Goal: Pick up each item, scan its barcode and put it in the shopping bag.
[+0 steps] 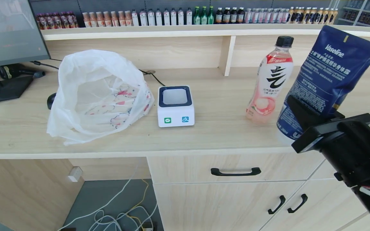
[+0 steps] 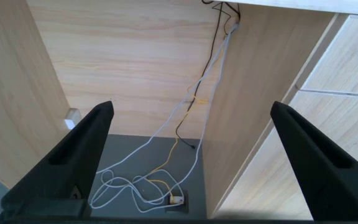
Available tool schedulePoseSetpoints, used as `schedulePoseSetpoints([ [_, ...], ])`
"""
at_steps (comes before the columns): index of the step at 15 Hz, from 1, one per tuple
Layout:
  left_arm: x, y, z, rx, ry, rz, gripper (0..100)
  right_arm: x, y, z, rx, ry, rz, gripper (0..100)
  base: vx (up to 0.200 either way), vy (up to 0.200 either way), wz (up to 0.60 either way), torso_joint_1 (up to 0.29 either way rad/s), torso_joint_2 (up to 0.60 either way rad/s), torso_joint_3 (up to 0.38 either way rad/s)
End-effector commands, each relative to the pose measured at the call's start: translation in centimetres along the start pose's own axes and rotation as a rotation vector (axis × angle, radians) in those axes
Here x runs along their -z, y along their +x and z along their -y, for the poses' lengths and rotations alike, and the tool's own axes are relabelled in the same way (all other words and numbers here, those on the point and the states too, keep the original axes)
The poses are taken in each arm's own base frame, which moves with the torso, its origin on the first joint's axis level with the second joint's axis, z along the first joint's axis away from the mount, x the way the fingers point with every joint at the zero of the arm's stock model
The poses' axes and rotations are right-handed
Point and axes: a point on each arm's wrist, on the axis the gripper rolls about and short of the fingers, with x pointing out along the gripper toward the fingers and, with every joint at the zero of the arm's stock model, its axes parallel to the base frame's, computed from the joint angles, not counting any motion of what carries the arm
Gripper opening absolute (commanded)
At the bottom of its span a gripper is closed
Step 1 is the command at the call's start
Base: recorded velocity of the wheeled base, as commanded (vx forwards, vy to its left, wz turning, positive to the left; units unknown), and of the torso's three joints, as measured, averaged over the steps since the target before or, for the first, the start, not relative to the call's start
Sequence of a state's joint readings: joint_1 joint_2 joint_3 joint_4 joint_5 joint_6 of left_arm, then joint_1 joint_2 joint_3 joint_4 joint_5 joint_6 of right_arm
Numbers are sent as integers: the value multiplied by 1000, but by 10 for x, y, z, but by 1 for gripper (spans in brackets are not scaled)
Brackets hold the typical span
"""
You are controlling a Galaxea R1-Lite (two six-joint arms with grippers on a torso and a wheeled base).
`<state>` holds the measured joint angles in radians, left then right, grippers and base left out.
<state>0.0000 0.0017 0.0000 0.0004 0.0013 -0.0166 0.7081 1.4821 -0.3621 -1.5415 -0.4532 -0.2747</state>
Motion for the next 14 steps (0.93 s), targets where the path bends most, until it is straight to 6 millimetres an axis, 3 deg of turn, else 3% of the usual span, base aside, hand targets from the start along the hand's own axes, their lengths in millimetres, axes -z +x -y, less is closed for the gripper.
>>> schedulePoseSetpoints([
  [1,0,0,0,-2,0,1,100,1,3,-1,41,3,-10,0,0,200,0,2,2,2],
  [9,0,0,0,-2,0,1,100,-2,7,-2,67,-6,-1,0,0,200,0,0,2,2],
  [14,0,0,0,-2,3,1,100,-2,9,-4,55,-105,0,0,0,0,0,0,0,0],
])
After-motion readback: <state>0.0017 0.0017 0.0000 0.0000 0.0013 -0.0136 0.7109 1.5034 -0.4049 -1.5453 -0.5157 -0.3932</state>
